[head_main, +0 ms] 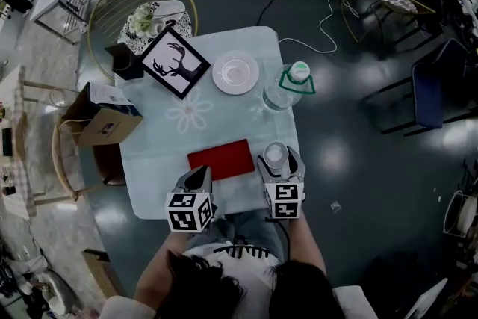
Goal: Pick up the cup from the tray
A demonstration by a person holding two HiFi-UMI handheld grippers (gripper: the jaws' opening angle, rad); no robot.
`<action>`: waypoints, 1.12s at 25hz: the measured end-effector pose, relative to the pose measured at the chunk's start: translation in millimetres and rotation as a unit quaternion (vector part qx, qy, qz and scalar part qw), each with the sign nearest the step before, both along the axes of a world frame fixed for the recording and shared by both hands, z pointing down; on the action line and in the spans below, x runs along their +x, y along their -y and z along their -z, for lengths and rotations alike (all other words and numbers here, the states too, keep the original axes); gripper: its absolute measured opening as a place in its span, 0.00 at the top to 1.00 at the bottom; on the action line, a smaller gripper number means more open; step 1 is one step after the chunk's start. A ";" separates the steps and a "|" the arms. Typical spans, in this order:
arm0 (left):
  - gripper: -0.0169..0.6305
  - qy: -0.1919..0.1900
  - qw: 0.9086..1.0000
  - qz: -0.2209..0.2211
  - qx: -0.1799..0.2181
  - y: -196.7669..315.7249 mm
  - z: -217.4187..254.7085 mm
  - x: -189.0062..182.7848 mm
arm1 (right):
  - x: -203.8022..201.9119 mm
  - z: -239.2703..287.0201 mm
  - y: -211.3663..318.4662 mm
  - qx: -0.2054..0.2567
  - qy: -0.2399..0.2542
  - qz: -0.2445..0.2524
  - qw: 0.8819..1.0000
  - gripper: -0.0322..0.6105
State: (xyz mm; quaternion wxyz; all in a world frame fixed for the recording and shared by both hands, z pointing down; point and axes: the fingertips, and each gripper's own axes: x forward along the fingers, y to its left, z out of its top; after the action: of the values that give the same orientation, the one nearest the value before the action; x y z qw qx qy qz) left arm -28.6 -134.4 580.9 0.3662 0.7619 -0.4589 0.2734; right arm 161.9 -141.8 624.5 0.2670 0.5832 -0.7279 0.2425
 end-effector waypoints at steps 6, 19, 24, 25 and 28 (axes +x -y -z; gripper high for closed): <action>0.97 0.005 1.000 0.000 0.001 -0.6 1.1 -4.6 | -3.0 4.8 2.5 0.023 0.037 -0.002 0.999 0.30; 0.97 -0.005 0.999 0.009 0.043 8.5 24.4 -9.3 | 6.3 59.6 15.3 0.075 0.051 -0.017 0.996 0.17; 0.97 -0.018 0.997 0.028 0.062 8.3 36.6 -14.4 | 5.1 88.9 10.1 0.100 0.069 -0.035 0.992 0.24; 0.97 -0.021 0.997 0.034 0.066 7.8 39.7 -15.7 | 5.3 94.8 8.0 0.105 0.074 -0.043 0.991 0.27; 0.97 -0.030 0.996 0.041 0.079 5.2 50.0 -19.4 | 2.6 110.1 5.7 0.116 0.095 -0.064 0.987 0.35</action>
State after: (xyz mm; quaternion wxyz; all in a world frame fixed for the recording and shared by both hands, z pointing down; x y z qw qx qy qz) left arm -48.1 -139.6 531.0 0.3295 0.7770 -0.4983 0.1983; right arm 164.5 -147.5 514.4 0.1110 0.6296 -0.7346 0.2273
